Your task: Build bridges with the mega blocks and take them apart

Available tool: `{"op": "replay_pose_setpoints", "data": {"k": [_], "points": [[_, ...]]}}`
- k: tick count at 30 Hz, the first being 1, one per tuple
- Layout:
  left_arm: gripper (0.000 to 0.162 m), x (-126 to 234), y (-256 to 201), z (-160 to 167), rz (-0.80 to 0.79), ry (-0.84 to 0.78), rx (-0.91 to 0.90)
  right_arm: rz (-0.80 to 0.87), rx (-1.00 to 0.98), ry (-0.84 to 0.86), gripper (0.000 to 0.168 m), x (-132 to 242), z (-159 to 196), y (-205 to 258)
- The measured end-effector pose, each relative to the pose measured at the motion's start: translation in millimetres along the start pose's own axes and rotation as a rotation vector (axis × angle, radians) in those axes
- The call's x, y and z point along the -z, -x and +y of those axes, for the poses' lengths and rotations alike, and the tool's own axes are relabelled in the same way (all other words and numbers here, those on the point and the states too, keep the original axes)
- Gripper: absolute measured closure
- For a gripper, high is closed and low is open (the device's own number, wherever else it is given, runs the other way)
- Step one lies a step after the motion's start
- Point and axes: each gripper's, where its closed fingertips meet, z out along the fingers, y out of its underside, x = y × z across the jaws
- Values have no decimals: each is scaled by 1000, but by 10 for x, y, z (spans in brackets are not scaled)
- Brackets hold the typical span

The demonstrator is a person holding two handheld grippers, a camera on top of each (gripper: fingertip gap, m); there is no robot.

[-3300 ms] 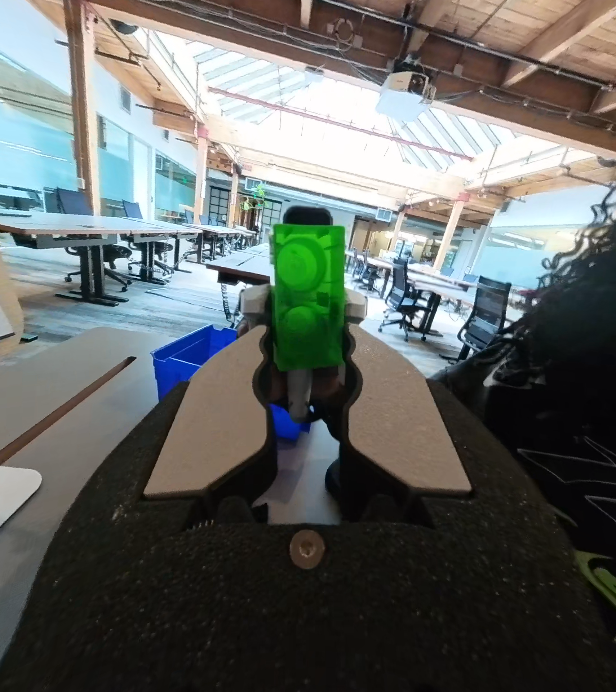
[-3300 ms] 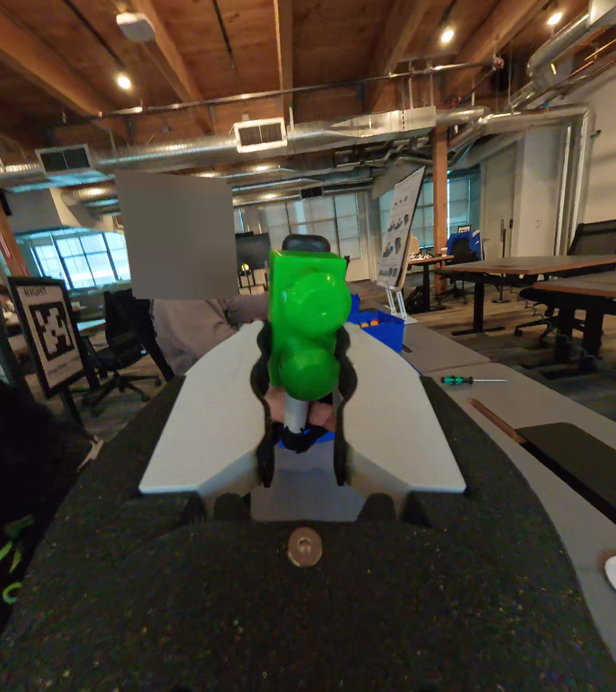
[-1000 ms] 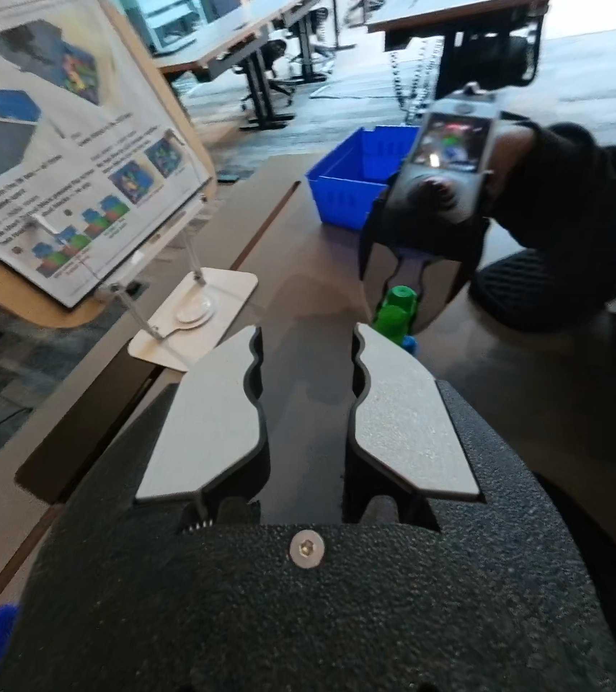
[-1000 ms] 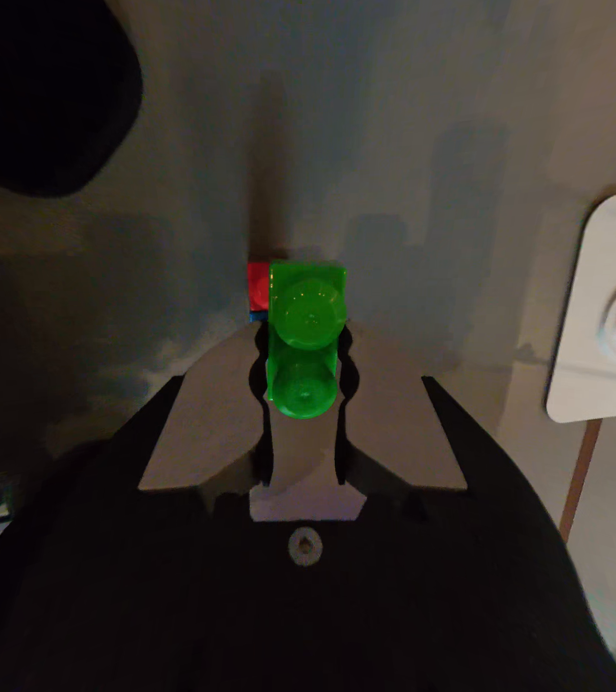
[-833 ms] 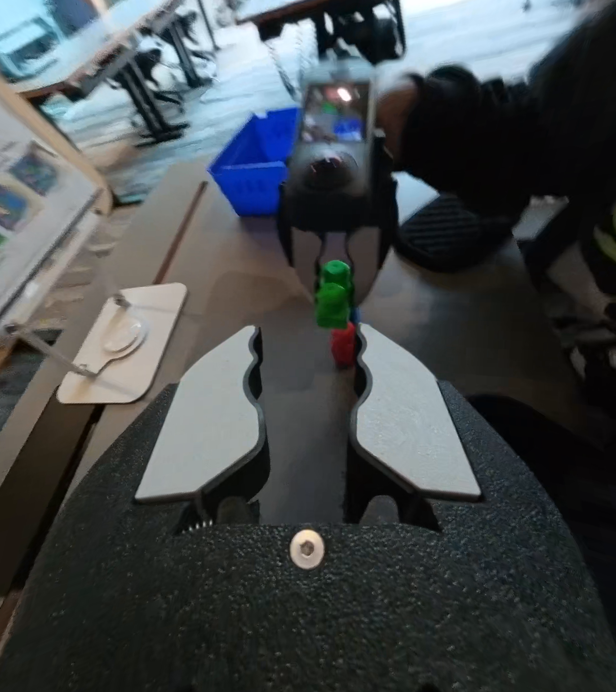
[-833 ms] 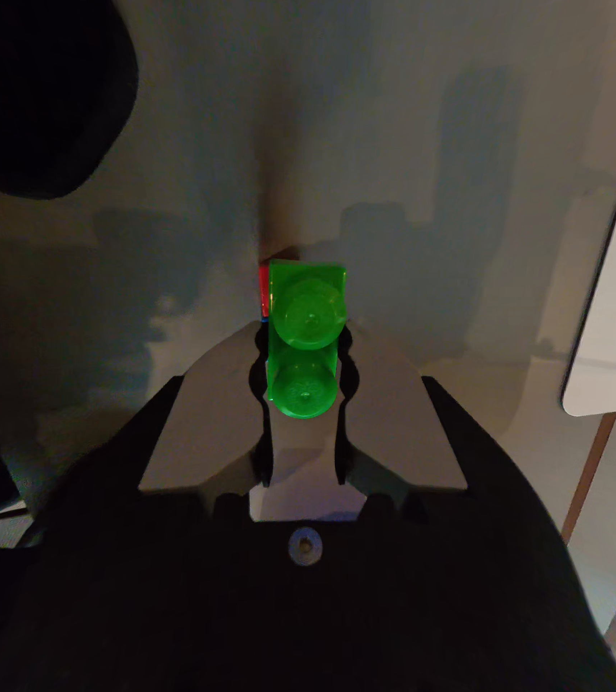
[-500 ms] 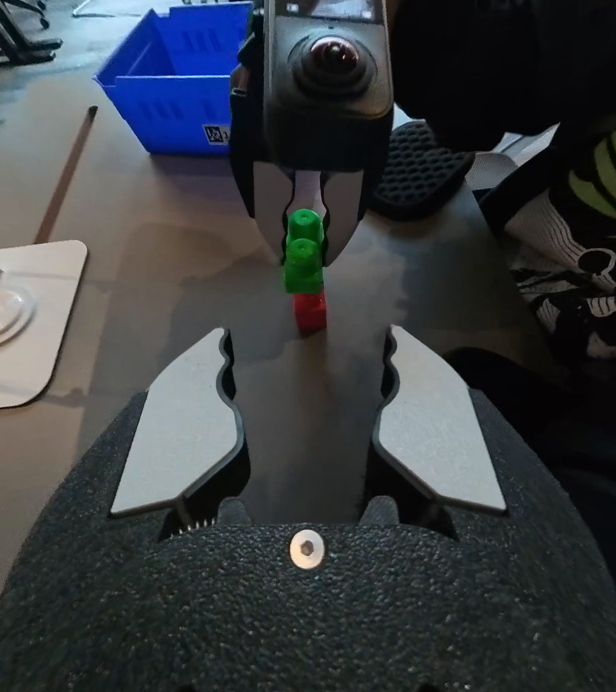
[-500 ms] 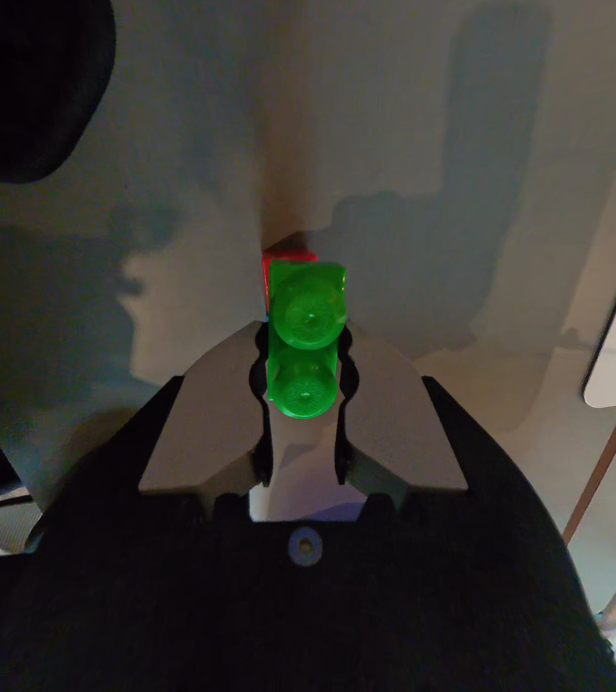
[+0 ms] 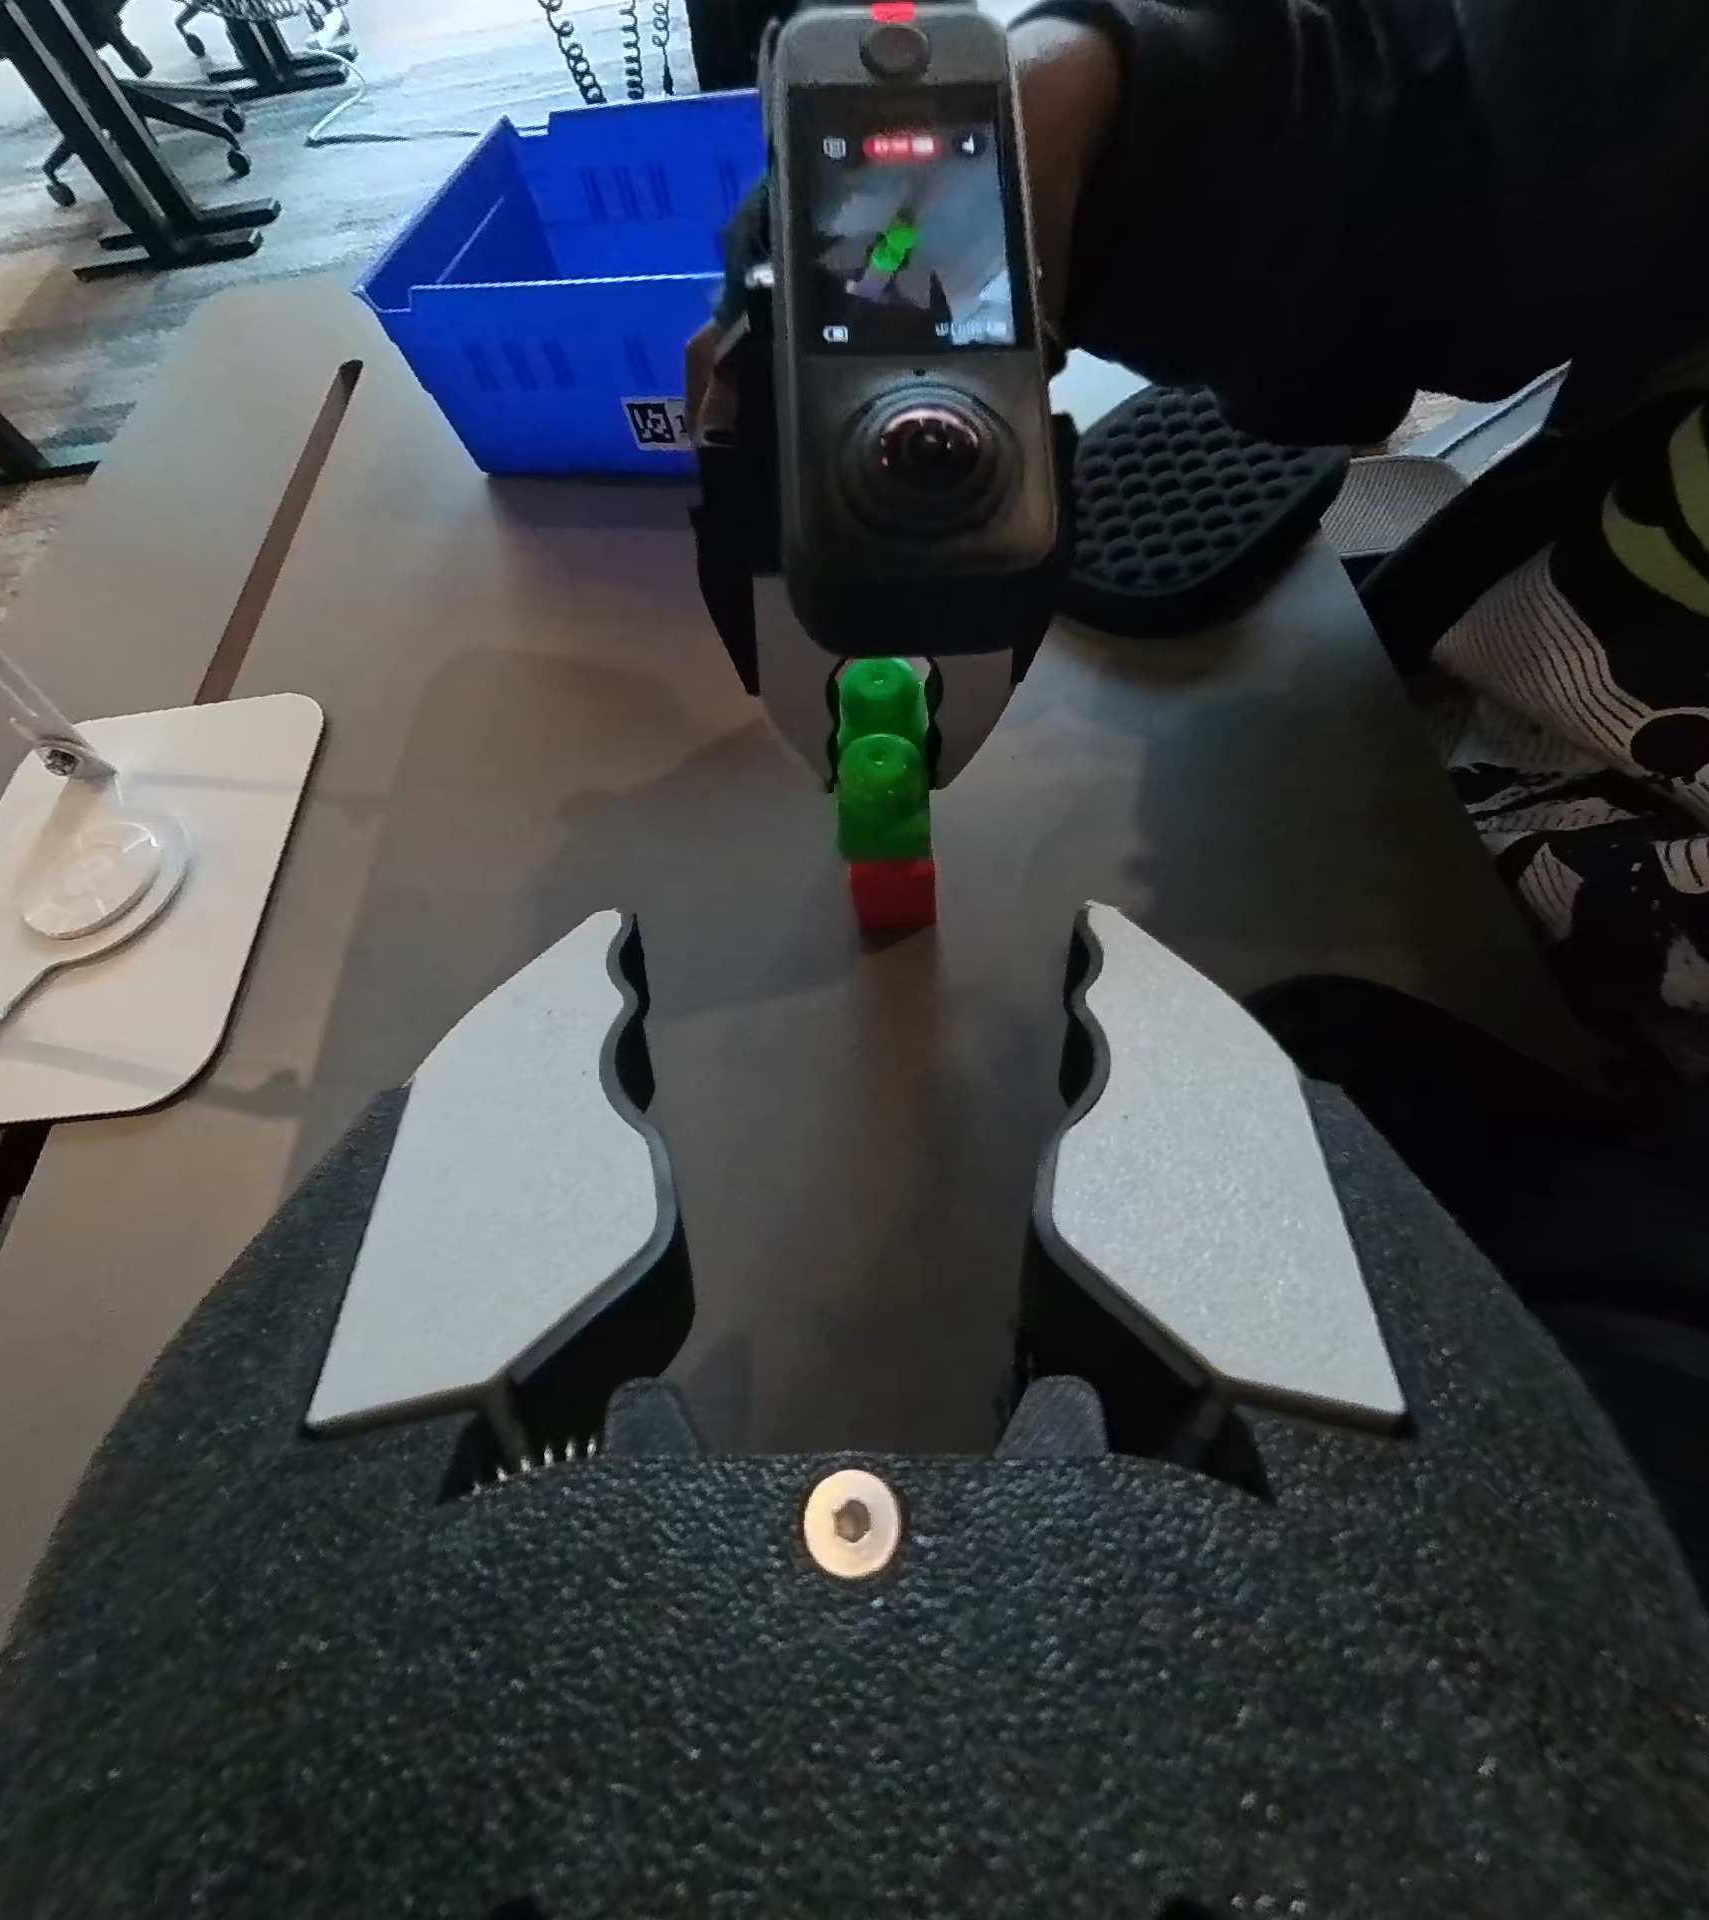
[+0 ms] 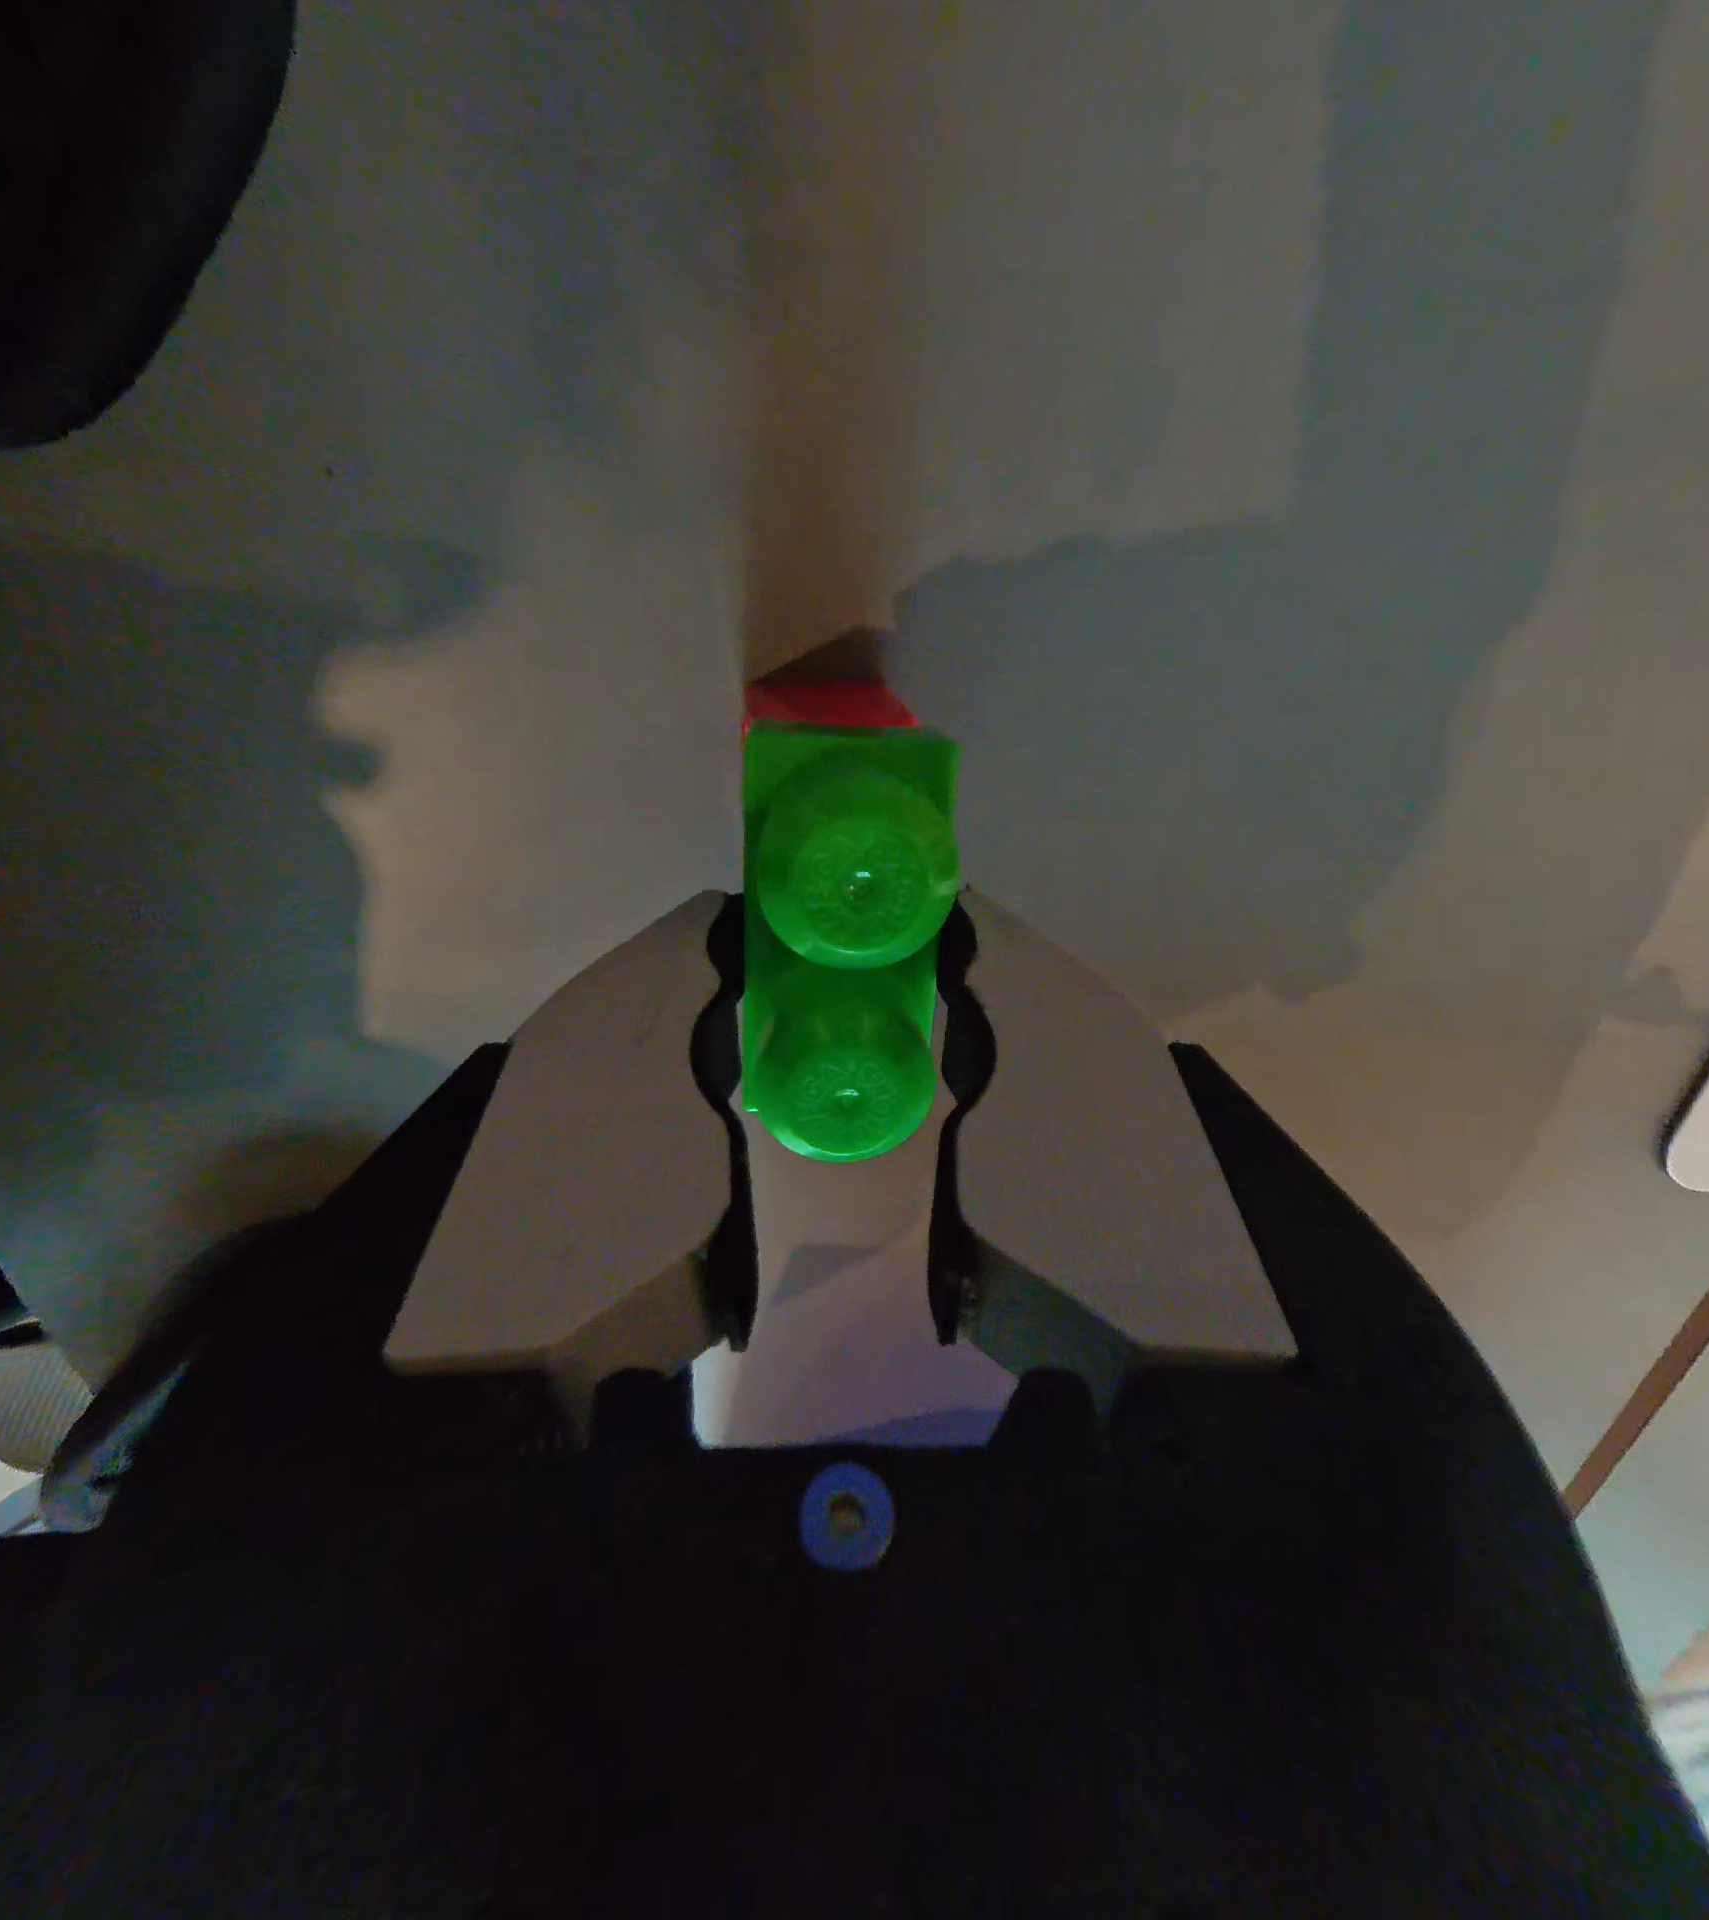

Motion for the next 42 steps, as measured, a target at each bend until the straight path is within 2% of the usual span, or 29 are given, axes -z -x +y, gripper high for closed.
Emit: {"op": "replay_pose_setpoints", "data": {"k": [8, 23, 42], "points": [[84, -2, 24, 25, -11, 12, 4, 2, 19, -22, 133, -64, 8, 14], [85, 31, 53, 37, -28, 0, 15, -25, 134, 110, 133, -125, 20, 18], [86, 37, 93, 112, -38, 10, 40, -12, 125, 162, 133, -158, 28, 16]]}}
